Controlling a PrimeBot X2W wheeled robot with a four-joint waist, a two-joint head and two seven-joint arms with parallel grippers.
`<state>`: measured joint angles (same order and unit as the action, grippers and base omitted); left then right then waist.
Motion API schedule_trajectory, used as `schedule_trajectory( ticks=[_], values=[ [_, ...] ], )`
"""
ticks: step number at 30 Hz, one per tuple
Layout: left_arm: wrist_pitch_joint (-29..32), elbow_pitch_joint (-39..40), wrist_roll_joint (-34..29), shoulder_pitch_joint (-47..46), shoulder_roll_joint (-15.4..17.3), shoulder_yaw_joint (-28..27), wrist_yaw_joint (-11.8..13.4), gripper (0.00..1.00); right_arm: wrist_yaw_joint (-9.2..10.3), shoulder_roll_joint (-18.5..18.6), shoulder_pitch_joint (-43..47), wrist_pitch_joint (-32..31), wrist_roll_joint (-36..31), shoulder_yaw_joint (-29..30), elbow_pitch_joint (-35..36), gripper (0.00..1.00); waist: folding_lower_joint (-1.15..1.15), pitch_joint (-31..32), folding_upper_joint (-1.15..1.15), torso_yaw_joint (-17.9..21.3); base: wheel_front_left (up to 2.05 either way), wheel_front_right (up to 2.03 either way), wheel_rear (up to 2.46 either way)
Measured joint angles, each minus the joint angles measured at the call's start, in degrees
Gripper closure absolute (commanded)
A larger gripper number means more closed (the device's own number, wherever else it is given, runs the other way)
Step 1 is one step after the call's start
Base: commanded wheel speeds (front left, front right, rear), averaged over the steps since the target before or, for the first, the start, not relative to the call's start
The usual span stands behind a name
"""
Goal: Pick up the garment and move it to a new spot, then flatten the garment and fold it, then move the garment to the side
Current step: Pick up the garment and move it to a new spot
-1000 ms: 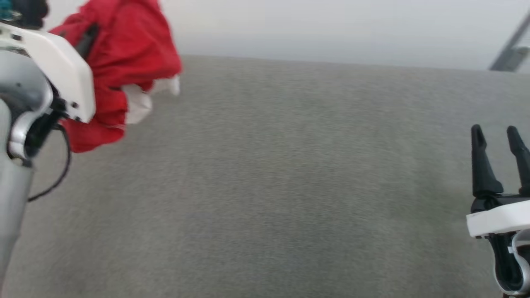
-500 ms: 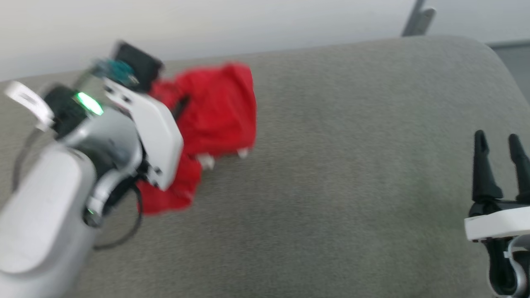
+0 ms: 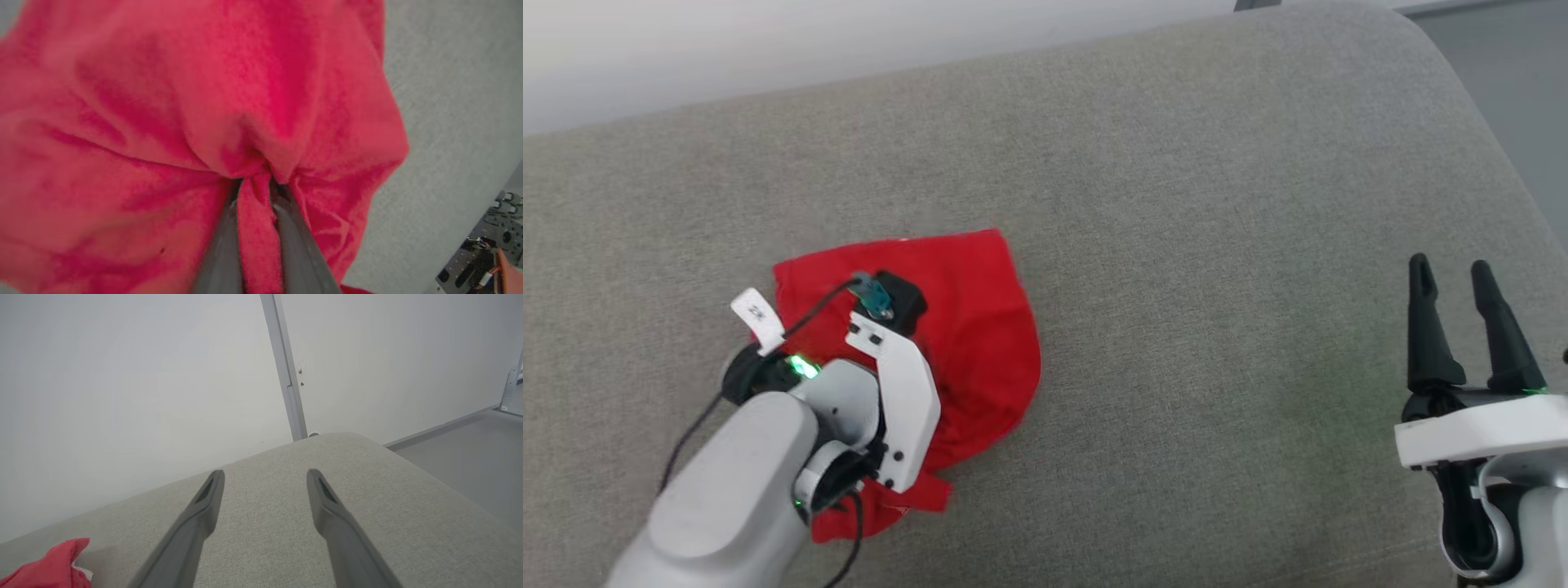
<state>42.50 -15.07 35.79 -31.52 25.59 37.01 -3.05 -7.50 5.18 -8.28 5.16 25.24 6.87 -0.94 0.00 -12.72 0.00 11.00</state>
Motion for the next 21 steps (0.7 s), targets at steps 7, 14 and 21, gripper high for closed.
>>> schedule_trajectory(
  ticks=[7, 14, 21],
  values=[
    [-2.8, -10.11, 0.56, -2.5, -3.56, 1.0, -1.69, 0.09, 0.0, -0.21, -0.63, 0.48, 0.27, -1.89, -1.78, 0.0, 0.0, -0.09, 0.0, 0.3, 0.0, 0.0, 0.0],
    [-8.99, -11.58, 2.15, -2.94, -4.37, -0.1, -2.6, 0.0, 0.0, 0.62, -0.13, 0.56, 0.27, -2.32, -2.79, 0.0, 0.0, 2.46, 0.0, -0.92, 0.0, 0.0, 0.0],
    [-18.69, -4.49, 3.33, -0.36, -0.71, -5.49, -1.8, 0.0, 0.0, 1.71, 1.32, 0.32, -0.65, -2.66, -2.67, 0.0, 0.0, 5.52, 0.0, -3.46, 0.0, 0.0, 0.0]
  ],
)
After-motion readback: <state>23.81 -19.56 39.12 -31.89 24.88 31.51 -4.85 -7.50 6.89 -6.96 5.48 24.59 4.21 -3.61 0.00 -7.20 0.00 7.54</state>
